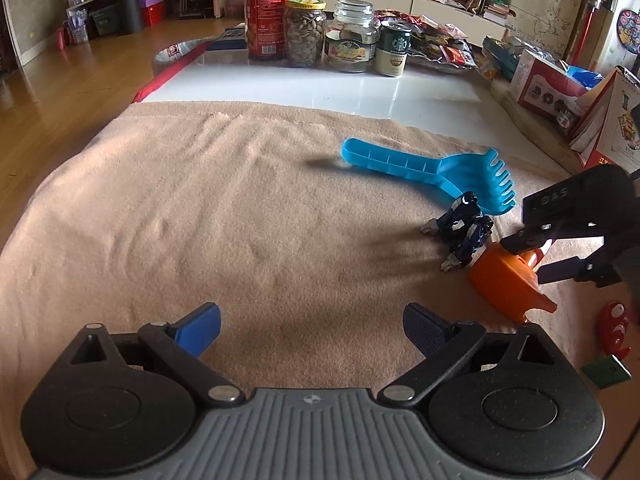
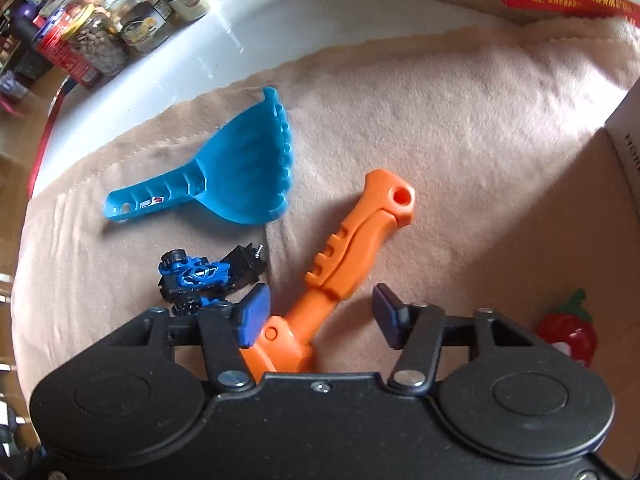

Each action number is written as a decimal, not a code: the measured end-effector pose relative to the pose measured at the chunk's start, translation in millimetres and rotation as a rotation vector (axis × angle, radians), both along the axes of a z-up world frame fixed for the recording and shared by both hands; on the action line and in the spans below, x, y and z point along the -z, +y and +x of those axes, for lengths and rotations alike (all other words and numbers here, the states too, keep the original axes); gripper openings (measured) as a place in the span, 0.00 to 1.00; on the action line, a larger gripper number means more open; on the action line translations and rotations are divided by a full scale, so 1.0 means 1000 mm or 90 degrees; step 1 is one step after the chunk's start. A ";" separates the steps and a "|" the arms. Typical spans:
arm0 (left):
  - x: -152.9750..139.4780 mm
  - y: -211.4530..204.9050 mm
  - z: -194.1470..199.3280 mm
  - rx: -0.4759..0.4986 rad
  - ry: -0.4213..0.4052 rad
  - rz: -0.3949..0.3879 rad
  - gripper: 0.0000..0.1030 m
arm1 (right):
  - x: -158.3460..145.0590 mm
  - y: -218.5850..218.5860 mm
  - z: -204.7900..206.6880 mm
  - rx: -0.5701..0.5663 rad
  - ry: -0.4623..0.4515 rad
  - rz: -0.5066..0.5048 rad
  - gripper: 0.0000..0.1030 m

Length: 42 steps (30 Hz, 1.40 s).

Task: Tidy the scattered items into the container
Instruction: 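Lower the right tool onto the orange axe handle and close on it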

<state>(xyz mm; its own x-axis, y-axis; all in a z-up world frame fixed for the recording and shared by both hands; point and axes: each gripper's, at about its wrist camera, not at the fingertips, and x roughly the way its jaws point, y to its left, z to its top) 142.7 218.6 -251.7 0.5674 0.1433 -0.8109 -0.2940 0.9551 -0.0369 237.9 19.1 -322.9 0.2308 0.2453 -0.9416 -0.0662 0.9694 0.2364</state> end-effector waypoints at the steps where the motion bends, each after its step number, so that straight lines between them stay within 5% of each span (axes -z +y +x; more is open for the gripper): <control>1: -0.001 0.000 -0.001 0.002 -0.002 0.002 0.95 | -0.001 0.004 -0.002 -0.007 -0.013 -0.012 0.52; 6: -0.005 0.000 -0.002 0.012 -0.002 0.020 0.95 | 0.002 0.028 -0.013 -0.103 -0.056 -0.049 0.52; 12: -0.005 0.003 0.000 0.011 0.004 0.015 0.95 | -0.005 0.041 -0.045 -0.277 -0.101 -0.082 0.21; 18: -0.008 -0.008 0.015 0.040 0.017 0.038 0.95 | -0.011 0.029 -0.072 -0.369 -0.085 -0.102 0.18; 28: -0.021 -0.034 0.076 0.093 0.034 0.057 0.95 | -0.009 0.006 -0.080 -0.373 -0.041 -0.076 0.18; 35: 0.001 -0.067 0.114 0.141 0.079 0.080 0.94 | -0.007 -0.001 -0.079 -0.359 -0.036 -0.051 0.20; 38: 0.013 -0.078 0.121 0.158 0.093 0.112 0.89 | -0.007 -0.003 -0.078 -0.351 -0.034 -0.040 0.21; 40: 0.021 -0.081 0.124 0.169 0.107 0.104 0.76 | -0.007 -0.004 -0.078 -0.348 -0.031 -0.032 0.24; 41: 0.025 -0.081 0.127 0.169 0.118 0.090 0.62 | -0.008 -0.004 -0.078 -0.349 -0.030 -0.029 0.28; 42: 0.029 -0.080 0.128 0.164 0.127 0.077 0.51 | -0.008 -0.003 -0.078 -0.350 -0.028 -0.026 0.42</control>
<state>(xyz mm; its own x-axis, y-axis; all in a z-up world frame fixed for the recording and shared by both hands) 271.1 138.3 -280.9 0.4287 0.1183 -0.8956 -0.0333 0.9928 0.1152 160.2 16.1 -315.1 0.1188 0.3039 -0.9453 -0.5744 0.7976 0.1843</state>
